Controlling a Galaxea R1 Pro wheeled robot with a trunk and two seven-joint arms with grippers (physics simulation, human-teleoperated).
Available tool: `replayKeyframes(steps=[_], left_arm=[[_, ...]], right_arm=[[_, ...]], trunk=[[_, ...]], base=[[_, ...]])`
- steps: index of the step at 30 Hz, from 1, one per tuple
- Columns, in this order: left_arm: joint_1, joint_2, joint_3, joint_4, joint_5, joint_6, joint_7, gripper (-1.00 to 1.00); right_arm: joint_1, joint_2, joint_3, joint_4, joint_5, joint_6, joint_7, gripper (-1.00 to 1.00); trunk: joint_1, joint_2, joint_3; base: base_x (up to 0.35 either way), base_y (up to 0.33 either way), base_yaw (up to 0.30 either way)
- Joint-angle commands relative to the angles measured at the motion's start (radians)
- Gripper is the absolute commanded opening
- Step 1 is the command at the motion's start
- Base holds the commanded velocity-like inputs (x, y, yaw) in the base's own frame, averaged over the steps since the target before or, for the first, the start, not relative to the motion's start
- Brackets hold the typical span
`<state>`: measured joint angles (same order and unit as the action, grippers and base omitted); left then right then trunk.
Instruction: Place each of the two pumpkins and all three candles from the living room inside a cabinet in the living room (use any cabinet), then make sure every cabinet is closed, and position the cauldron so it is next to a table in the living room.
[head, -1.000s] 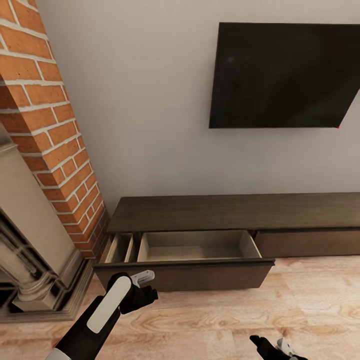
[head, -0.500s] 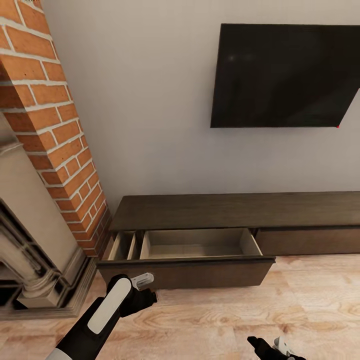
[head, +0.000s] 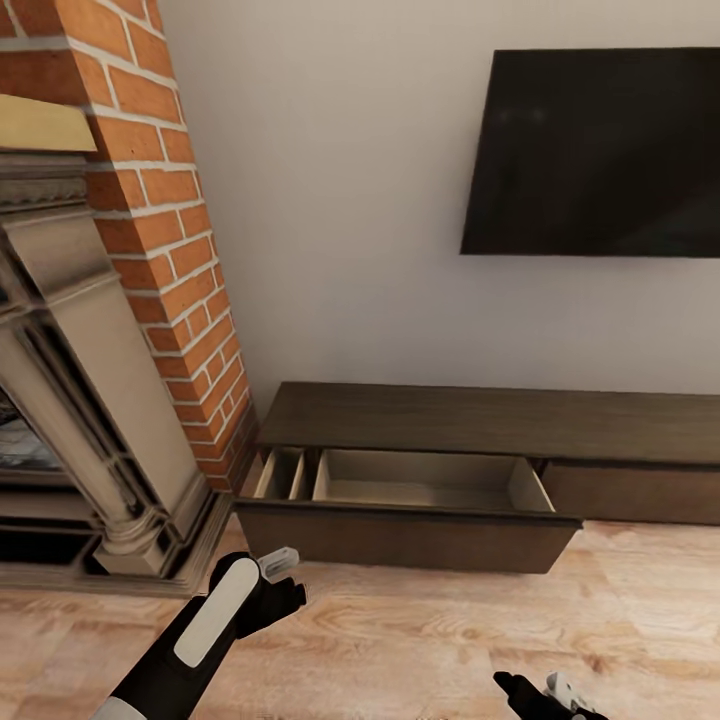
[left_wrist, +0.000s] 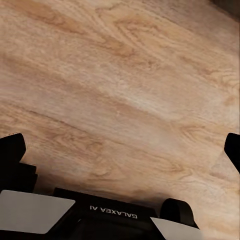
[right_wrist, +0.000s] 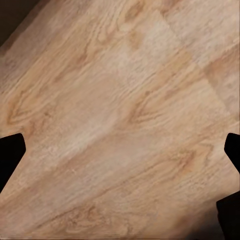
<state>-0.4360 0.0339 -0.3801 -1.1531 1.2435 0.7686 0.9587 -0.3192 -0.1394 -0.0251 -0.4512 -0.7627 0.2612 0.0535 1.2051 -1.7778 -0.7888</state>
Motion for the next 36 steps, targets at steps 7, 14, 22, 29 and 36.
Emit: replayKeyframes(steps=[7, 14, 22, 29, 36], left_arm=[[-0.001, 0.0, -0.003, -0.001, 0.008, 0.0, 0.008, 1.0], [-0.001, 0.001, -0.004, 0.0, 0.009, -0.026, 0.008, 1.0], [-0.001, 0.001, -0.001, 0.032, 0.009, -0.047, 0.009, 1.0], [-0.001, 0.003, 0.001, 0.099, 0.008, -0.068, 0.007, 1.0], [-0.001, 0.006, 0.001, 0.104, 0.008, -0.072, 0.006, 1.0]], right_arm=[[0.0, 0.0, 0.002, -0.001, -0.004, 0.004, 0.001, 1.0], [0.0, 0.0, 0.002, -0.001, 0.006, 0.004, -0.001, 1.0], [0.0, 0.001, 0.001, 0.002, 0.031, -0.019, -0.001, 1.0], [0.0, 0.0, 0.001, 0.005, 0.032, -0.029, -0.001, 1.0], [0.0, 0.001, 0.001, 0.005, 0.033, -0.03, -0.001, 1.0]], trunk=[[0.0, 0.0, -0.001], [0.0, 0.0, -0.001], [0.0, 0.0, -0.001], [0.0, 0.0, -0.001], [0.0, 0.0, -0.001]], base=[[-0.064, 0.0, 0.289], [-0.002, 0.0, 0.289], [0.0, 0.0, 0.289], [0.0, 0.0, 0.289], [0.0, 0.0, 0.289]])
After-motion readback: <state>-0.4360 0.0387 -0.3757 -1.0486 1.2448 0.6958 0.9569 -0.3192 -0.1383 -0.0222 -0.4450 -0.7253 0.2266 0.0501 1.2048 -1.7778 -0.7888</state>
